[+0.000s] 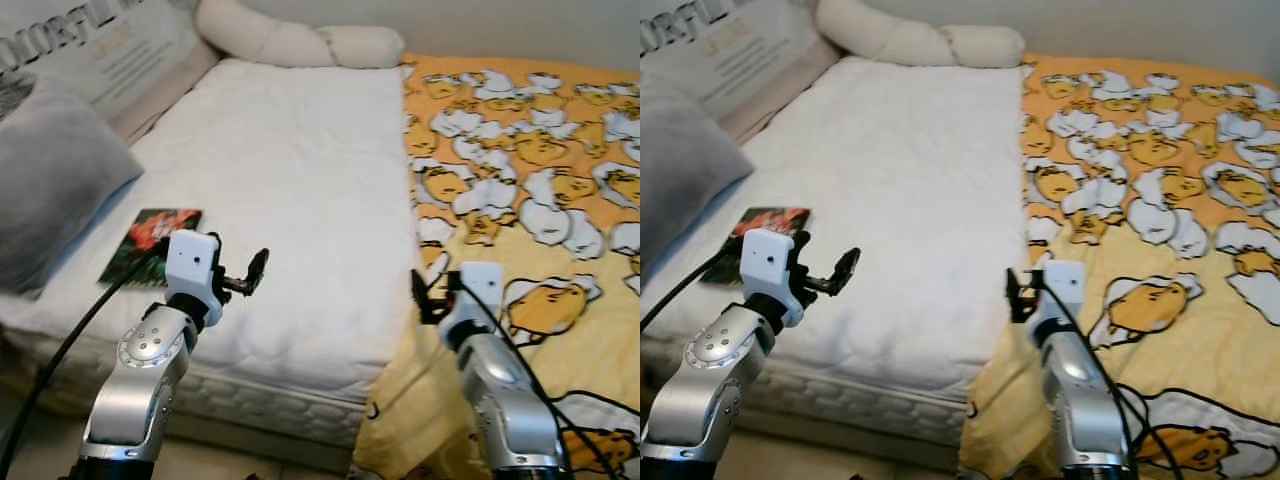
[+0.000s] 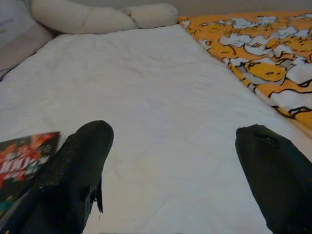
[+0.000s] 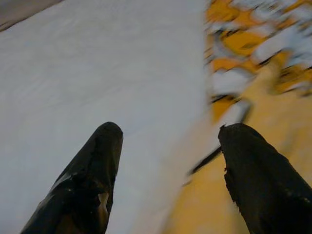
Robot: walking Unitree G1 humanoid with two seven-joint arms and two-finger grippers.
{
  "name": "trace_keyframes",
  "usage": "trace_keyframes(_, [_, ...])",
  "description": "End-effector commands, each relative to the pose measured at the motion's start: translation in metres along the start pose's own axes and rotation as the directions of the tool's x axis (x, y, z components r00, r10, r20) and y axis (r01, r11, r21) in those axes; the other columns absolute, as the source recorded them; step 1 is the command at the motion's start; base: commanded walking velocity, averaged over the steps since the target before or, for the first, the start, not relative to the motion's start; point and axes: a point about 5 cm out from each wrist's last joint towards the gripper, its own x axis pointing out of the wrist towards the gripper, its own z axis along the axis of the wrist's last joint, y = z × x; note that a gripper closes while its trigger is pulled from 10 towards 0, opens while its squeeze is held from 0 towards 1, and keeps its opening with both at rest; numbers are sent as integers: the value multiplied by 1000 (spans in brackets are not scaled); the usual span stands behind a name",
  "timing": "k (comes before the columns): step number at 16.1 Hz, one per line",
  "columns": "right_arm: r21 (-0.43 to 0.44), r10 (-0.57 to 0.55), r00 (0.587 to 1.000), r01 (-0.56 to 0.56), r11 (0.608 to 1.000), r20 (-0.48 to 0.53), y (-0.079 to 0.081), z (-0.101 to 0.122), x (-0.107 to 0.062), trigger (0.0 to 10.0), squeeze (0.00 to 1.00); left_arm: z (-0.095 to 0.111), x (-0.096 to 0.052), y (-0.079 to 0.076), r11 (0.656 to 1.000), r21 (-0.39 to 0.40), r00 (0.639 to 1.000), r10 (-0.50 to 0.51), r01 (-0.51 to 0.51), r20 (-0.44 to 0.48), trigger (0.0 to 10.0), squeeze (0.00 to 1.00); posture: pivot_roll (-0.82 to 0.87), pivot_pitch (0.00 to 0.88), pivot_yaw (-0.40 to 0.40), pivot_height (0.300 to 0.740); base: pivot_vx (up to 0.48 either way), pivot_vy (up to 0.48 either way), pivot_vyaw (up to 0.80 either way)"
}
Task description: Clean up the room
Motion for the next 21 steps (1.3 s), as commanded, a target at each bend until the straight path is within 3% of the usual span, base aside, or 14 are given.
trace_keyframes(1, [11, -15, 1000, 15, 1000, 4, -3, 5, 0, 10000, 0, 0, -1, 1, 1000, 7, 1000, -6, 6, -1, 10000, 0, -27, 0, 30, 740, 0, 0, 0])
trace_keyframes(2, [3, -39, 999, 39, 999, 4, -7, 8, 2, 10000, 0, 0, -1, -1, 1000, 8, 1000, -24, 24, -2, 10000, 0, -32, 0, 32, 740, 0, 0, 0])
trace_keyframes(3, [-11, -89, 996, 89, 996, -17, -16, 9, 4, 10000, 176, 0, -1, -3, 999, 13, 999, -44, 44, -4, 10000, 0, -33, 0, 32, 740, 0, 0, 0])
trace_keyframes(4, [-20, -102, 994, 101, 995, -45, -21, 9, 7, 10000, 1000, 0, 0, -4, 998, 14, 998, -57, 57, -3, 10000, 0, -36, 0, 36, 740, 0, 0, 0])
trace_keyframes(6, [-49, -34, 993, 29, 998, -117, -20, 5, 16, 10000, 1000, 1, 1, -5, 997, 19, 997, -75, 75, -5, 10000, 0, -39, 0, 44, 740, 0, 0, 0])
trace_keyframes(9, [-24, 209, 972, -213, 977, -105, -2, 14, 36, 10000, 1000, 3, 5, -2, 996, 30, 996, -88, 88, -4, 10000, 0, -40, 0, 51, 740, 0, 0, 0])
trace_keyframes(11, [-41, 256, 953, -265, 963, -160, 4, 7, 55, 10000, 1000, 5, 7, -2, 994, 41, 995, -96, 96, -4, 10000, 0, -31, 0, 52, 740, 0, 0, 0])
trace_keyframes(12, [-44, 245, 953, -256, 966, -178, 4, 4, 58, 10000, 1000, 5, 7, -2, 994, 44, 995, -99, 99, -4, 10000, 0, -29, 0, 52, 740, 0, 0, 0])
trace_keyframes(14, [-81, 59, 942, -90, 993, -330, -17, -17, 64, 10000, 1000, 6, 6, -3, 992, 57, 994, -112, 113, -9, 10000, 0, -9, 0, 37, 740, 0, 0, 0])
trace_keyframes(16, [-58, -12, 922, -11, 998, -388, -37, -30, 59, 10000, 1000, 3, 2, -3, 992, 56, 993, -115, 115, -17, 10000, 0, -3, 0, 31, 740, 0, 0, 0])
trace_keyframes(19, [-154, -81, 911, 20, 988, -405, -59, -38, 49, 10000, 1000, 0, -2, -6, 990, 56, 992, -125, 127, -30, 10000, 0, -5, 0, 33, 740, 0, 0, 0])
trace_keyframes(21, [-204, -122, 907, 41, 978, -403, -66, -38, 46, 10000, 1000, 0, -2, -6, 990, 57, 991, -128, 129, -31, 10000, 0, -8, 0, 33, 740, 0, 0, 0])
